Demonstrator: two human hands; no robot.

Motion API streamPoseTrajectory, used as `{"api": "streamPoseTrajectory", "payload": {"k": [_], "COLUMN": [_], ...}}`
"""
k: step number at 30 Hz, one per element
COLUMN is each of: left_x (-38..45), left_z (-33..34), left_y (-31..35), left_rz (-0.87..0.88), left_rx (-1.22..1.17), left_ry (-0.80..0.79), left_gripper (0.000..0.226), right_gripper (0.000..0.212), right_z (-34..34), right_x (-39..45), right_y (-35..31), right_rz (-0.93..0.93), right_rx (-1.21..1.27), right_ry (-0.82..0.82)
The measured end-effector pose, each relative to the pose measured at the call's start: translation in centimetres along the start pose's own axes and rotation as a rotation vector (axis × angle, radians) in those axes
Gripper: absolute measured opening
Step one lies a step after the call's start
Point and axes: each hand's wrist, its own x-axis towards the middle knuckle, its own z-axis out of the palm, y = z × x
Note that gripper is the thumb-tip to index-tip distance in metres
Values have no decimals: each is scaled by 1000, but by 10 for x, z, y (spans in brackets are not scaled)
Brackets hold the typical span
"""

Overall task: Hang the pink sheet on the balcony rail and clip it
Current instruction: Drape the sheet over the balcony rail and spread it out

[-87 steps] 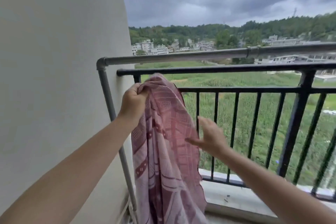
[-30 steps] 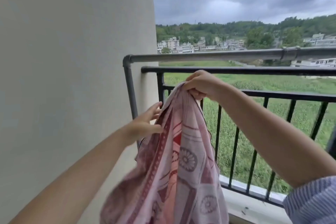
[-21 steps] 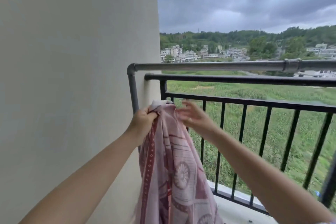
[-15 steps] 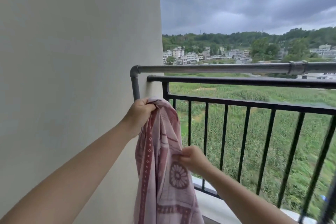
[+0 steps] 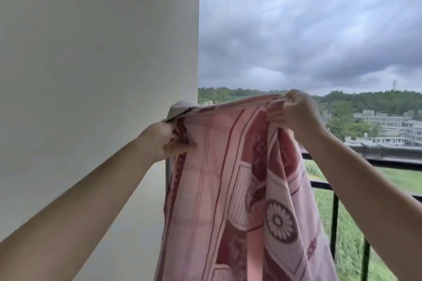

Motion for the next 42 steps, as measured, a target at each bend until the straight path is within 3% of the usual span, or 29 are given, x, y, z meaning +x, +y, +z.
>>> {"api": "streamPoseTrajectory", "payload": {"k": [1,2,5,9,11,16,18,20,22,24,25,29,32,35,39,42], "left_x": [14,28,68,121,153,223,239,255,263,258,252,220,207,189,180,178], "left_z": [3,6,4,4,2,0,16,34,47,53,54,47,20,-3,-17,-22], "left_y": [12,21,37,36,34,44,35,10,-17,-35,-38,-39,-45,-52,-62,-69], "left_rz": [96,239,620,833,913,986,825,466,160,36,29,140,370,519,719,842], "left_rx": [-35,84,669,1159,1337,1605,1590,1699,1667,1576,1532,1428,1337,1267,1364,1293], "left_ry": [23,97,353,437,489,668,518,199,-138,-335,-382,-427,-275,-237,-198,-170], "left_gripper": [18,24,30,37,42,58,58,61,62,59,57,45,35,53,60,82], "right_gripper": [22,23,33,76,93,94,85,74,57,21,19,32,31,37,53,69], "right_z": [1,3,11,24,36,74,87,95,98,97,95,93,86,72,53,55], "right_x": [10,15,37,83,108,166,179,180,175,167,161,141,124,101,32,-33], "right_y": [-11,-19,-28,-12,-5,16,41,76,108,124,123,105,86,68,81,114], "right_rz": [-137,-280,-606,-561,-537,-567,-497,-234,197,468,466,353,80,-277,-721,-495], "right_rx": [-141,-302,-670,-1045,-1121,-1091,-1130,-1159,-1043,-991,-981,-878,-887,-872,-929,-997], "right_ry": [88,155,96,-59,-73,-13,-118,-491,-891,-1106,-1120,-1087,-939,-584,54,186]}}
